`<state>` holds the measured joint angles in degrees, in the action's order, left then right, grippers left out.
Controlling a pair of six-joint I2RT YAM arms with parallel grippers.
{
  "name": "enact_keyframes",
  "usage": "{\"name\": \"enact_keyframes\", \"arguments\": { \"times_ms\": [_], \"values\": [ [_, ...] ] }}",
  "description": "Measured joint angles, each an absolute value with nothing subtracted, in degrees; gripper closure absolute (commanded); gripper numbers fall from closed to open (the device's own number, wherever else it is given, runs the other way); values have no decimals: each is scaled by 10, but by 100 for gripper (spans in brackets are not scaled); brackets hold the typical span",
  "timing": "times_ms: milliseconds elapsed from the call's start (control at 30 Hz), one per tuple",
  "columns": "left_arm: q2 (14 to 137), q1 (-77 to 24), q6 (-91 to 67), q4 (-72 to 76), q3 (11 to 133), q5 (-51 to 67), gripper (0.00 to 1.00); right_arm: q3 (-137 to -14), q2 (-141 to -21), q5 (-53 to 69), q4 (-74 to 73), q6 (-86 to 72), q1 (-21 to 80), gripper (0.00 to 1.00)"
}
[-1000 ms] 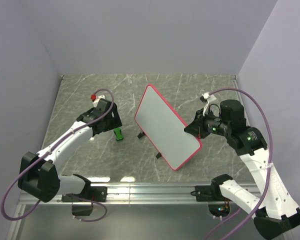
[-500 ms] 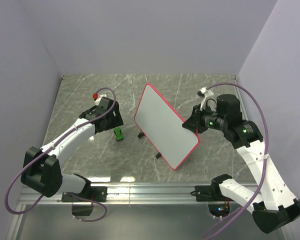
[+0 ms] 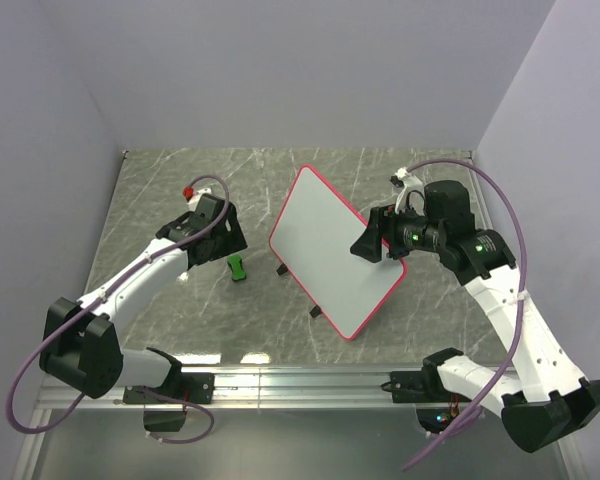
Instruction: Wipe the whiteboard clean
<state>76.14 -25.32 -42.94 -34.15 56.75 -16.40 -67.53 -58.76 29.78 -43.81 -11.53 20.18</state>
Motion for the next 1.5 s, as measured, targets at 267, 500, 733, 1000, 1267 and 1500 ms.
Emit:
{"name": "enact_keyframes", "arguments": {
  "times_ms": [267, 500, 733, 1000, 1267, 1500],
  "values": [
    [754, -253, -427, -354, 568, -164, 18, -674, -585, 260, -446, -122, 203, 13],
    [751, -253, -427, -374, 578, -164, 18, -670, -565, 226, -447, -121, 203, 11],
    [751, -253, -426, -389, 610, -163, 19, -669, -545, 189, -447, -112, 203, 9],
    [752, -253, -426, -390, 634, -161, 18, -657, -528, 165, -446, -110, 203, 9],
    [752, -253, -426, -401, 634, -159, 19, -632, -510, 157, -446, -110, 203, 9],
    [751, -253, -427, -402, 634, -157, 17, -622, -498, 157, -444, -113, 204, 9]
  ]
}}
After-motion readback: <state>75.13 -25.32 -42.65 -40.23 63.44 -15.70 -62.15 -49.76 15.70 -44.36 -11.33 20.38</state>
